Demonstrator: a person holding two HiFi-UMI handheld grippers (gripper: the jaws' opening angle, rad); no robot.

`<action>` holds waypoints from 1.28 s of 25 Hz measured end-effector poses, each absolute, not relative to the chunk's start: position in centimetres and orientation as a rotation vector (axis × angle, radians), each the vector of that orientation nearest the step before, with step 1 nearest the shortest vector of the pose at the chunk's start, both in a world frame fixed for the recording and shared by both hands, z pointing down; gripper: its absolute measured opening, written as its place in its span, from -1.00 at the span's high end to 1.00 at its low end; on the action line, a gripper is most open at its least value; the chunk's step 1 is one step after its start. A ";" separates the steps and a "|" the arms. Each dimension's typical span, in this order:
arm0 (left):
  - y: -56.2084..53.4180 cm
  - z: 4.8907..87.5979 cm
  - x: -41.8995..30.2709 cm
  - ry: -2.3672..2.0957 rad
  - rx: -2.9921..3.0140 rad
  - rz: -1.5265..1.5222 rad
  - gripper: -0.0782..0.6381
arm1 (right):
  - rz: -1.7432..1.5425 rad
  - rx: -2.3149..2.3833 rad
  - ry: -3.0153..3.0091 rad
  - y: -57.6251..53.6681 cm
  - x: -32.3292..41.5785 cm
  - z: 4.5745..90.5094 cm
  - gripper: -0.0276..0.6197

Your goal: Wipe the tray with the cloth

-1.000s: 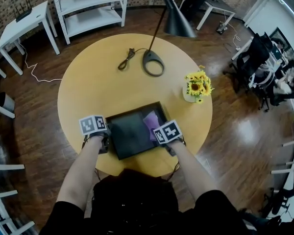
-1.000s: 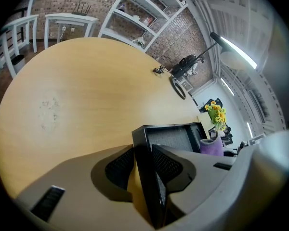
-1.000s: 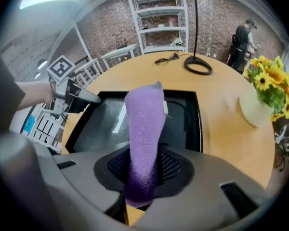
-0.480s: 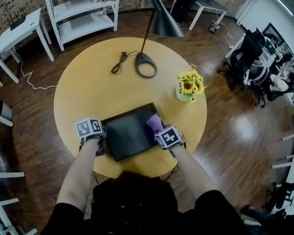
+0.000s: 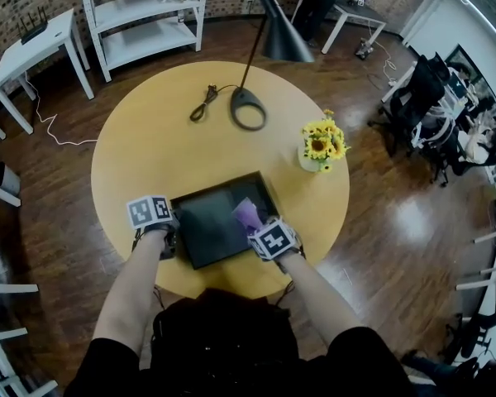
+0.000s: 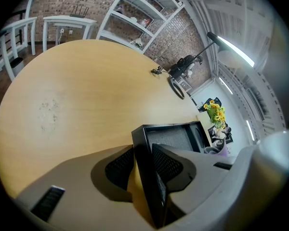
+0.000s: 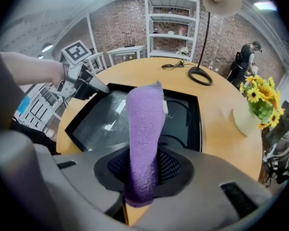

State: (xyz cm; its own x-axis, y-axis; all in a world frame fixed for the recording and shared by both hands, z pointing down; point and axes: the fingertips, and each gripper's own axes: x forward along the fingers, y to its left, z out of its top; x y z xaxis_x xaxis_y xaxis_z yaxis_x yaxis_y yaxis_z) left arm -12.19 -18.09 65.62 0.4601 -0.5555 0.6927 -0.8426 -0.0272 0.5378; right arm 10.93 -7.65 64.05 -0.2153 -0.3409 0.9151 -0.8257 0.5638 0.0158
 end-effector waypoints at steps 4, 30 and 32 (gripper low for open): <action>-17.8 65.8 -12.4 -1.214 1.692 0.358 0.46 | 0.690 0.970 -1.767 -6.6 13.6 65.4 0.60; -17.2 65.3 -14.0 -1.330 1.653 0.147 0.46 | 0.528 0.952 -1.850 -8.1 15.3 65.1 0.61; -16.9 63.8 -15.5 -1.401 1.658 0.032 0.46 | 0.738 0.927 -1.930 -7.7 14.6 65.5 0.61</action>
